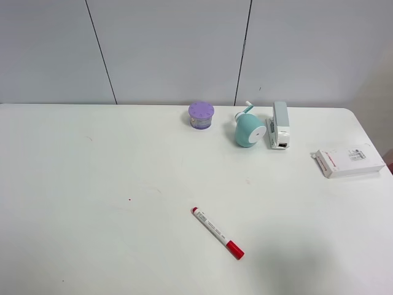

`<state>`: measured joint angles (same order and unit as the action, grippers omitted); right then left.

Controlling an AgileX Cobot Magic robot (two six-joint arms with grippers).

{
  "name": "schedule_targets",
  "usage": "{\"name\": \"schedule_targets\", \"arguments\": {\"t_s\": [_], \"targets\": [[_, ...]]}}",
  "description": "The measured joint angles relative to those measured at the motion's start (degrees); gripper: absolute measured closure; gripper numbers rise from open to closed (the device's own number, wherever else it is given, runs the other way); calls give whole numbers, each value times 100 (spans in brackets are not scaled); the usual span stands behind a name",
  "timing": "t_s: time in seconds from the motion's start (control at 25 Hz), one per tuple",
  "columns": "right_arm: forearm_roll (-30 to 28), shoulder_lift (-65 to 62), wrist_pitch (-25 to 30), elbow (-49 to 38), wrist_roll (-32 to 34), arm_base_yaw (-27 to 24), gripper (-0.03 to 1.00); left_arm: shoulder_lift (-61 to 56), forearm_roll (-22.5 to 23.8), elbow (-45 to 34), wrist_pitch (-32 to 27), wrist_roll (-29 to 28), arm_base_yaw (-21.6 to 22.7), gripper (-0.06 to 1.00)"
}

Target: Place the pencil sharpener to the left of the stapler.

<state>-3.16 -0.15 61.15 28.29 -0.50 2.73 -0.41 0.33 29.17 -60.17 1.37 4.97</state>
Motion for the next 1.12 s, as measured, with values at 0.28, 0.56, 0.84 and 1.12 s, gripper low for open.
{"name": "schedule_targets", "arguments": {"t_s": [0.28,0.56,0.84,1.12], "targets": [[0,0,0,0,50,-65,-2,0,0,0,0,0,0,-5],[-5,0,0,0,50,-266,-2,0,0,0,0,0,0,-5],[-16,0,0,0,50,-266,-2,0,0,0,0,0,0,-5],[-17,0,0,0,50,-266,-2,0,0,0,0,0,0,-5]]}}
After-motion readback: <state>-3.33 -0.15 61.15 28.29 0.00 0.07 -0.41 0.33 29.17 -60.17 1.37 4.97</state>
